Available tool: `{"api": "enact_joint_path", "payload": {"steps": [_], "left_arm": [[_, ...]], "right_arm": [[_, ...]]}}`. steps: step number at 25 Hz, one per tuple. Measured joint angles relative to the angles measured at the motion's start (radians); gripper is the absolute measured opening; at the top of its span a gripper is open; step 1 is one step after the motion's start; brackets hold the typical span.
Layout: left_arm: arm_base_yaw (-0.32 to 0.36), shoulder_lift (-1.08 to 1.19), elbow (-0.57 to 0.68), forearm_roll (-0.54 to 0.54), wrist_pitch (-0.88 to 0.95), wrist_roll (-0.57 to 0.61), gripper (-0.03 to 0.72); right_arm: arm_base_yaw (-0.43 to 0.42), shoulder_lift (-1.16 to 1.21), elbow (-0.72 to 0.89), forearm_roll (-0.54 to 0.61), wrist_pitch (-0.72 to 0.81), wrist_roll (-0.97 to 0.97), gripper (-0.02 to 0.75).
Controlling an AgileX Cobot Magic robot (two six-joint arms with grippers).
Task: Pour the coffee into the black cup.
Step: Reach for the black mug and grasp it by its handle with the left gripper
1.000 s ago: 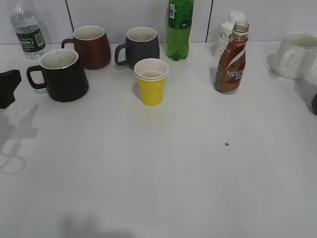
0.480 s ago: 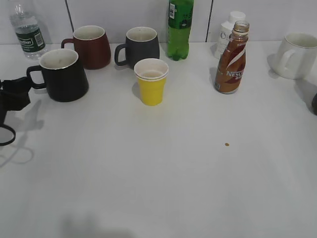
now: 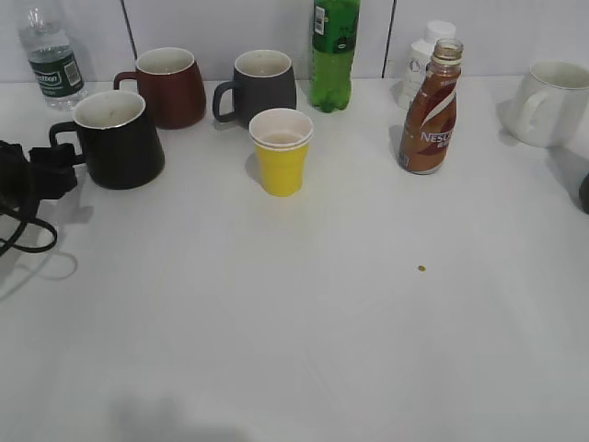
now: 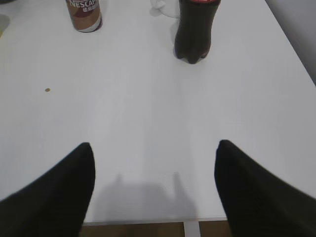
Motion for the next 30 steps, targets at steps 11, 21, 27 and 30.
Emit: {"api": "enact_joint_path", "payload": {"steps": [11,21,27,30], "left_arm": [[0.01,0.077,-0.064,-0.011,-0.004,0.0,0.51],[0.014,0.083,-0.07,-0.011,-0.031,0.0,0.508],[0.041,0.086,-0.106,-0.01,-0.017,0.0,0.508],[0.048,0.088,-0.122,-0.003,-0.001,0.002,0.508]], "right_arm": [[0.0,0.0,0.0,0.0,0.0,0.0,0.589],[0.0,0.0,0.0,0.0,0.0,0.0,0.589],[0.0,0.0,0.0,0.0,0.0,0.0,0.589],[0.0,0.0,0.0,0.0,0.0,0.0,0.589]]}}
